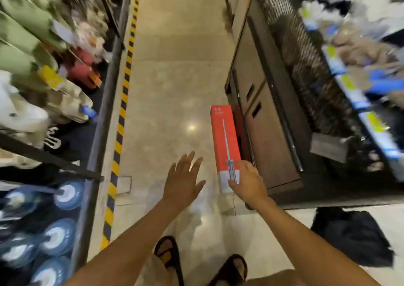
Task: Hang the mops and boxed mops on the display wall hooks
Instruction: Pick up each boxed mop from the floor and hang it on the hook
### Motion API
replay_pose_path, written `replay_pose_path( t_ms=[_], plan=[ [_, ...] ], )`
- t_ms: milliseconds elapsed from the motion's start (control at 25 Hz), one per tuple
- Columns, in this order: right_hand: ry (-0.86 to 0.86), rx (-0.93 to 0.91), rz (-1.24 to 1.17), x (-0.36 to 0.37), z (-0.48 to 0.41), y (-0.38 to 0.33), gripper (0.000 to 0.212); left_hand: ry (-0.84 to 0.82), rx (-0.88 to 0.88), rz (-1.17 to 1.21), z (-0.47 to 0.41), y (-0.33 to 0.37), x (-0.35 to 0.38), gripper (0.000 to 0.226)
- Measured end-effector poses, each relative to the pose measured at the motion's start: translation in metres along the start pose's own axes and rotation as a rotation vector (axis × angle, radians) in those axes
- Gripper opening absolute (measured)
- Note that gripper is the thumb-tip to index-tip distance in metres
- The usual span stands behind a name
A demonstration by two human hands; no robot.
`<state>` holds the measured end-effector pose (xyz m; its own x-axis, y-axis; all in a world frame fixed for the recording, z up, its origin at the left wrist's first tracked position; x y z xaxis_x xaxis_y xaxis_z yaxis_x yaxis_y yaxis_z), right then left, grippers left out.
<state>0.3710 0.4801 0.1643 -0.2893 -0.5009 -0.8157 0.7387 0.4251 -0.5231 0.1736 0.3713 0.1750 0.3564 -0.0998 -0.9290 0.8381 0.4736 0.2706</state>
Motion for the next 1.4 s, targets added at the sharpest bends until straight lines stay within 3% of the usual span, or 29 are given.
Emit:
replay_pose_path(
  t_ms=[280, 520, 680, 920, 1240, 1320, 1400],
  plan=[
    [-0.145, 0.172, 0.040, 0.203, -0.095, 0.190, 0.072, -0.009, 0.115, 0.006, -0.110, -0.032, 0.205, 0.078],
    [-0.140, 0.378, 0.112, 0.293, -0.146, 0.279, 0.120, -0.009, 0.145, 0.040, -0.163, -0.030, 0.240, 0.077],
    [-0.026, 0.516, 0.124, 0.296, -0.170, 0.295, 0.139, -0.043, 0.092, 0.040, -0.158, -0.057, 0.243, 0.074],
    [-0.105, 0.568, 0.123, 0.300, -0.174, 0.294, 0.150, -0.128, 0.001, 0.058, -0.164, -0.078, 0.256, 0.076],
    [-0.264, 0.611, 0.036, 0.381, -0.046, 0.229, 0.145, -0.302, -0.075, 0.170, -0.202, -0.071, 0.299, 0.080],
    [-0.269, 0.598, -0.018, 0.390, -0.026, 0.229, 0.140, -0.410, -0.225, 0.308, -0.205, -0.078, 0.326, 0.076],
    [-0.125, 0.570, -0.165, 0.381, -0.034, 0.234, 0.127, -0.505, -0.442, 0.444, -0.200, -0.087, 0.361, 0.070]
  ],
)
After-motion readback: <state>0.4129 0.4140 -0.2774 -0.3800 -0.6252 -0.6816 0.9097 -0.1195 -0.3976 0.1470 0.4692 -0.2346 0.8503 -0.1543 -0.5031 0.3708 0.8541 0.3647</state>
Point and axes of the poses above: each hand's wrist, its own z-axis away from the middle knuckle, its own x-axis out of the palm, y = z × x, the point moved 8 cm from there along -z, towards the middle knuckle, and after that the axes turned 15 degrees about -x, right-handed, at the moved point
